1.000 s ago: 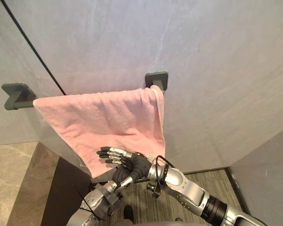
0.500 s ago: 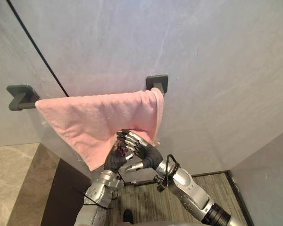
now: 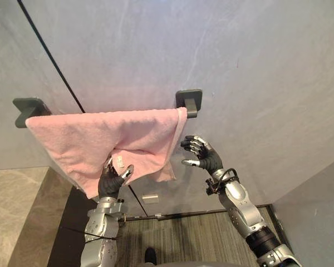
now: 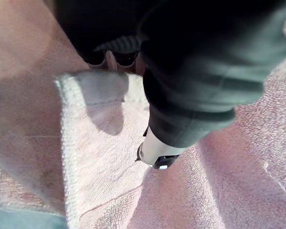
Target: Organize washtable
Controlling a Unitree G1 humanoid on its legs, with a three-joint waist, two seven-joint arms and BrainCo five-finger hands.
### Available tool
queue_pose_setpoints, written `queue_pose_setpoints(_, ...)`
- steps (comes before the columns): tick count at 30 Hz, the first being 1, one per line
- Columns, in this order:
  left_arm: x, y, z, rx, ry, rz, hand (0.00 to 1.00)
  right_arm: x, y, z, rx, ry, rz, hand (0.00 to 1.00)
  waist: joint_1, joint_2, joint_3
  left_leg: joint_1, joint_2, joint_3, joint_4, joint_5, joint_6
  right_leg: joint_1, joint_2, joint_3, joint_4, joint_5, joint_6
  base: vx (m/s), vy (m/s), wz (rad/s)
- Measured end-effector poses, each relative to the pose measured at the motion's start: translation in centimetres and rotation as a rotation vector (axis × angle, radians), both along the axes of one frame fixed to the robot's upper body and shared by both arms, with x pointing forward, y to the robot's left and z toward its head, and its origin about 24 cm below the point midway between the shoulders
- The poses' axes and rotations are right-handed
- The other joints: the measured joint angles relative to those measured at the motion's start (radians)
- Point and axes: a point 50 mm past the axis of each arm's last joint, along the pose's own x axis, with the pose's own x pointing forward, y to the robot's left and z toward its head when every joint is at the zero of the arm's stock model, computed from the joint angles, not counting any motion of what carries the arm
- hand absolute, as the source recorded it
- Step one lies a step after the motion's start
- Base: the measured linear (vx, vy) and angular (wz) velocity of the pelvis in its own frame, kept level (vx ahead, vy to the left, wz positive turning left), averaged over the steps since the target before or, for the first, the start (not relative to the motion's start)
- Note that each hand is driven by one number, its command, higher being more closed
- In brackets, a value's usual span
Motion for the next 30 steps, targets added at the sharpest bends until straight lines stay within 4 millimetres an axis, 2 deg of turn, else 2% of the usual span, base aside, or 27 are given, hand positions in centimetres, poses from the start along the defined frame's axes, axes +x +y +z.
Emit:
queue_pose_setpoints(3, 0.1, 0.0, 0.1, -0.007, -0.007, -0.001, 0.00, 0.1, 0.1, 0.1, 0.005, -0.002, -0.001, 0.00, 0.012, 0.000, 0.000, 0.000, 0.001, 0.001, 0.000, 0.000, 0.000, 0.000, 0.001, 0.001, -0.001, 0.000, -0.001, 0.00, 0.000, 0.00)
queue_pose_setpoints(9, 0.0, 0.0, 0.0, -0.007, -0.005, -0.003, 0.00, 0.0, 0.1, 0.1, 0.045, -0.002, -0.010, 0.00, 0.012, 0.000, 0.000, 0.000, 0.001, 0.004, 0.000, 0.000, 0.000, 0.000, 0.001, 0.003, -0.004, 0.001, -0.001, 0.00, 0.000, 0.00)
queue_pose_setpoints(14, -1.1, -0.3, -0.9, -0.009, 0.034, 0.005, 0.00, -2.9, -0.7, -3.4, 0.059, 0.131, -0.028, 0.00, 0.012, -0.001, 0.002, -0.001, 0.003, 0.007, 0.000, -0.001, 0.000, -0.001, 0.002, 0.005, -0.008, 0.001, -0.001, 0.00, 0.000, 0.00)
queue_pose_setpoints(16, -1.9, -0.3, -1.8, 0.024, 0.083, 0.003, 0.00, -4.4, -1.1, -4.7, 0.062, 0.188, -0.035, 0.00, 0.010, -0.001, 0.007, -0.003, 0.004, 0.009, 0.000, -0.002, -0.001, -0.004, 0.003, 0.008, -0.012, 0.001, -0.002, 0.00, 0.000, -0.02)
queue_pose_setpoints(17, -6.9, -0.6, -11.1, 0.200, 0.577, -0.115, 0.00, -11.4, -2.2, -11.7, -0.099, 0.526, -0.013, 0.00, 0.009, -0.017, 0.041, -0.038, 0.016, 0.007, 0.000, -0.016, -0.014, -0.028, 0.009, 0.006, -0.033, 0.003, -0.002, 0.03, -0.035, -0.01)
queue_pose_setpoints(21, -7.0, -0.5, -11.2, 0.209, 0.582, -0.116, 0.00, -11.0, -2.0, -11.6, -0.101, 0.511, -0.010, 0.00, 0.011, -0.012, 0.042, -0.037, 0.017, 0.009, 0.001, -0.014, -0.013, -0.024, 0.012, 0.007, -0.037, 0.004, -0.006, 0.05, -0.028, -0.01)
queue_pose_setpoints(25, -9.4, -0.5, -14.0, 0.264, 0.751, -0.158, 0.00, -12.0, -2.0, -12.6, -0.113, 0.567, -0.011, 0.00, 0.011, -0.009, 0.040, -0.034, 0.017, 0.018, 0.006, -0.019, -0.014, -0.023, 0.014, 0.013, -0.042, 0.003, -0.007, 0.08, -0.026, -0.06)
queue_pose_setpoints(27, -12.1, 0.1, -16.0, 0.291, 0.907, -0.153, 0.00, -12.3, -1.2, -12.5, -0.134, 0.558, 0.042, 0.00, 0.010, -0.010, 0.041, -0.030, 0.017, 0.023, 0.006, -0.020, -0.014, -0.021, 0.013, 0.025, -0.041, 0.003, -0.007, 0.06, -0.015, -0.16)
queue_pose_setpoints(28, -13.1, 0.5, -16.2, 0.295, 0.946, -0.144, 0.00, -12.3, 0.0, -11.9, -0.143, 0.527, 0.122, 0.00, 0.010, -0.009, 0.042, -0.031, 0.019, 0.026, 0.006, -0.020, -0.015, -0.023, 0.012, 0.027, -0.041, 0.003, -0.007, 0.04, -0.011, -0.11)
queue_pose_setpoints(29, -13.4, 0.6, -16.0, 0.283, 0.942, -0.146, 0.00, -12.2, 0.8, -11.5, -0.133, 0.509, 0.174, 0.00, 0.011, -0.008, 0.043, -0.030, 0.019, 0.025, 0.006, -0.020, -0.015, -0.022, 0.012, 0.025, -0.041, 0.003, -0.007, 0.00, 0.000, 0.00)
queue_pose_setpoints(30, -13.4, 0.5, -15.2, 0.268, 0.895, -0.169, 0.00, -11.9, 2.6, -10.6, -0.120, 0.460, 0.285, 0.00, 0.013, -0.007, 0.045, -0.025, 0.021, 0.025, 0.007, -0.021, -0.016, -0.023, 0.012, 0.024, -0.041, 0.003, -0.007, -0.05, -0.004, 0.02)
